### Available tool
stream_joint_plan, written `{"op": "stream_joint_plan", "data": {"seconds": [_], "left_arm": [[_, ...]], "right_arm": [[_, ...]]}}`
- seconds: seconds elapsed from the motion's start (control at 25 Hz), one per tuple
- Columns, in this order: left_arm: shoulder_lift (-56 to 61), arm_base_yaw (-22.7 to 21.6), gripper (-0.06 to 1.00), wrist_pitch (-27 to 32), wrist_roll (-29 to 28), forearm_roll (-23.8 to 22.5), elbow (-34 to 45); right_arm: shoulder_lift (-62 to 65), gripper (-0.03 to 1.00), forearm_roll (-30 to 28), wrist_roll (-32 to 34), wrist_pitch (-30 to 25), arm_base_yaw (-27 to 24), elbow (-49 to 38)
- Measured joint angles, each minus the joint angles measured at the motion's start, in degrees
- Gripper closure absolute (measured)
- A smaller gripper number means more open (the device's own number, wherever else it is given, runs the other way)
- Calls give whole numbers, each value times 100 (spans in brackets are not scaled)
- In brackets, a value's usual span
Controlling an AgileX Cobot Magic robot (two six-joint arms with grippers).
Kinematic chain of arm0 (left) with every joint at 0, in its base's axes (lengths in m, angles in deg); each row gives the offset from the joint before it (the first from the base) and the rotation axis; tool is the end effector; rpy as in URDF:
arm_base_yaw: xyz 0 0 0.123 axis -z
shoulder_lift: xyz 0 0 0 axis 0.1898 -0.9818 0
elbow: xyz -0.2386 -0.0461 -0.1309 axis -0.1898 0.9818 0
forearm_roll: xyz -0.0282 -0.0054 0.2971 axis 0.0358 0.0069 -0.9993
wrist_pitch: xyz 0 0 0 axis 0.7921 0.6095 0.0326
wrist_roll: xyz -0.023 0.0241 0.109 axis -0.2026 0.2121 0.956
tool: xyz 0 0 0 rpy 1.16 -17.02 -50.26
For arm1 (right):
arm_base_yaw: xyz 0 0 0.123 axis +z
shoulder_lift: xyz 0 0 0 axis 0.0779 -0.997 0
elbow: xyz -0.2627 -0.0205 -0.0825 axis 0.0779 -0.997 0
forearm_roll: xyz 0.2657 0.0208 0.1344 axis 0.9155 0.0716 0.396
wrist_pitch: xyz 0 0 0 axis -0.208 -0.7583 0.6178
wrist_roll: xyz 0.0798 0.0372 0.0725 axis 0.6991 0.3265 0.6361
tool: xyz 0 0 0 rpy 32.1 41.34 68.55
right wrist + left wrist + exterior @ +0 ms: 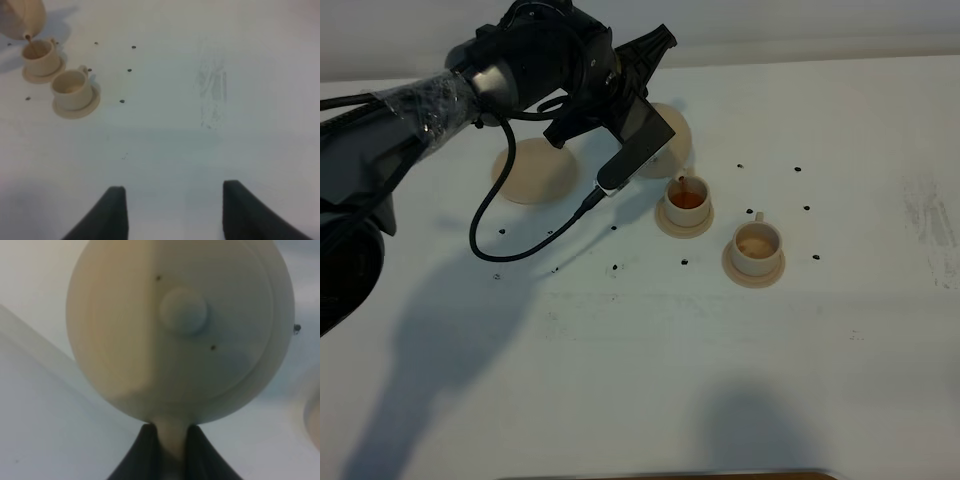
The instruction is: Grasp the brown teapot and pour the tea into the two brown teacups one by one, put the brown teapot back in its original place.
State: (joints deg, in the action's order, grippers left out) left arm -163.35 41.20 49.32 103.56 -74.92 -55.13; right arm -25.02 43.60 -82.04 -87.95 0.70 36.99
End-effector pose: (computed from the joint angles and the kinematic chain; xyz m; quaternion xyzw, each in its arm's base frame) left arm 0.4908 -0.2717 0.1670 0.8888 0.2909 0.2759 0.2222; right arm 0.0585 0.0077 0.2913 -0.0226 0.8608 0.0444 0.5064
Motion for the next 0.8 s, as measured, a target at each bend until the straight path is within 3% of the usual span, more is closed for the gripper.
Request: {"op": "stream_joint_plan", "data": {"seconds": [0.8], "left_arm": [[52, 0, 86, -132, 233, -13, 0]], "right_arm": [[0, 53, 0, 0, 0, 0, 0]]}}
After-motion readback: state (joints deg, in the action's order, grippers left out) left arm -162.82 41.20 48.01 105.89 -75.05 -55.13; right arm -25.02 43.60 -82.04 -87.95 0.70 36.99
